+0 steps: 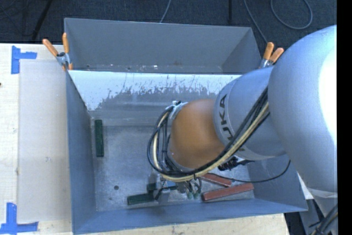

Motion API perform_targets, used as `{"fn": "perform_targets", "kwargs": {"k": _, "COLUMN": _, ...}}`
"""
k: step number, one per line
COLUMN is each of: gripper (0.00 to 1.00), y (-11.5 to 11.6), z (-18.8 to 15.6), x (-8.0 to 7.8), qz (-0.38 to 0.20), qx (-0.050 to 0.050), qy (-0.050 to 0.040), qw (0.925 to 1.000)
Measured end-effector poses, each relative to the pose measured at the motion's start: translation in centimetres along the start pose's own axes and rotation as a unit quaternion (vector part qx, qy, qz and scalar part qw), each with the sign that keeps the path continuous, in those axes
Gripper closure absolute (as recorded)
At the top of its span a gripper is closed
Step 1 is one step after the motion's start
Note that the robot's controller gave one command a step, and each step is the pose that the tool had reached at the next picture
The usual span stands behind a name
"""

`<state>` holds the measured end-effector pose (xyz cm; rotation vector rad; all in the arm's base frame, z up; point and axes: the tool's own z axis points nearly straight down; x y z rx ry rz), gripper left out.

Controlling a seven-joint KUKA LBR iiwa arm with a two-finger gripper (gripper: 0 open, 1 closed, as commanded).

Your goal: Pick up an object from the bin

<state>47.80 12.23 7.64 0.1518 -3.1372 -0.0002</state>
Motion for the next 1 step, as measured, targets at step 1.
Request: {"fn": "perform_targets", "kwargs": {"k": 1, "gripper": 1.0, "y": 0.92, "z": -13.85, "x": -3.6, "qz": 0.003, "qx": -0.001, "qy": -0.005, "qw": 1.0}}
